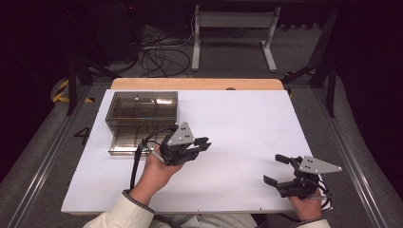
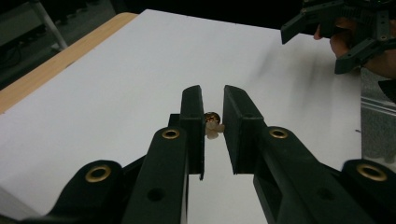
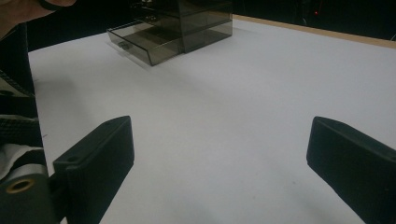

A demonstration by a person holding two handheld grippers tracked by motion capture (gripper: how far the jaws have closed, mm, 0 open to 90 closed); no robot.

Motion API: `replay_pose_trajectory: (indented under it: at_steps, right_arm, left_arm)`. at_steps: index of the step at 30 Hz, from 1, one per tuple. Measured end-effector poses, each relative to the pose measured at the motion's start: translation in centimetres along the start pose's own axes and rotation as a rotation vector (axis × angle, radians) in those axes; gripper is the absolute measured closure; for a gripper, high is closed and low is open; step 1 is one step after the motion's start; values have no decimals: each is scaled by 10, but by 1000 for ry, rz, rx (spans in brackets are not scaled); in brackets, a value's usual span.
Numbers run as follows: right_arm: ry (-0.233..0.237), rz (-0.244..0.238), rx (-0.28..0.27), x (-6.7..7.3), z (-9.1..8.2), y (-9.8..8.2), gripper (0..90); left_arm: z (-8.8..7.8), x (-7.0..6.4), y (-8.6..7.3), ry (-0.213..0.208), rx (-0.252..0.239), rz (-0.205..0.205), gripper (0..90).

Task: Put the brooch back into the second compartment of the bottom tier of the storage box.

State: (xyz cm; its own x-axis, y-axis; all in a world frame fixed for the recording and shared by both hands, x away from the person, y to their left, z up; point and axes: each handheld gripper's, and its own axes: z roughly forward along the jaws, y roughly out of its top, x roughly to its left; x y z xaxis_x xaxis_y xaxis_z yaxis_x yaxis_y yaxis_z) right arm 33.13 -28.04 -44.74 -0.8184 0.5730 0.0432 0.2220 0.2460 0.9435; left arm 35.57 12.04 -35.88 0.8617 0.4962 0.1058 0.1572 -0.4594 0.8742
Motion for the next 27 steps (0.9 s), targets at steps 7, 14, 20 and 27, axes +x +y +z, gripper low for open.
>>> replay_pose_trajectory:
  at_steps: [7,14,20,27]
  right_arm:
    - [1,1,0,0,0,0,81]
    - [1,2,0,0,0,0,81]
    - [1,1,1,0,0,0,81]
    - [1,0,1,1,0,0,81]
  left_arm:
    - [-16,10,-3,38,-22,-7,791]
    - [-27,18,-10,69,-25,-28,791]
    - [-37,24,-16,98,-38,-28,790]
    - [-45,29,-21,115,-50,-41,791]
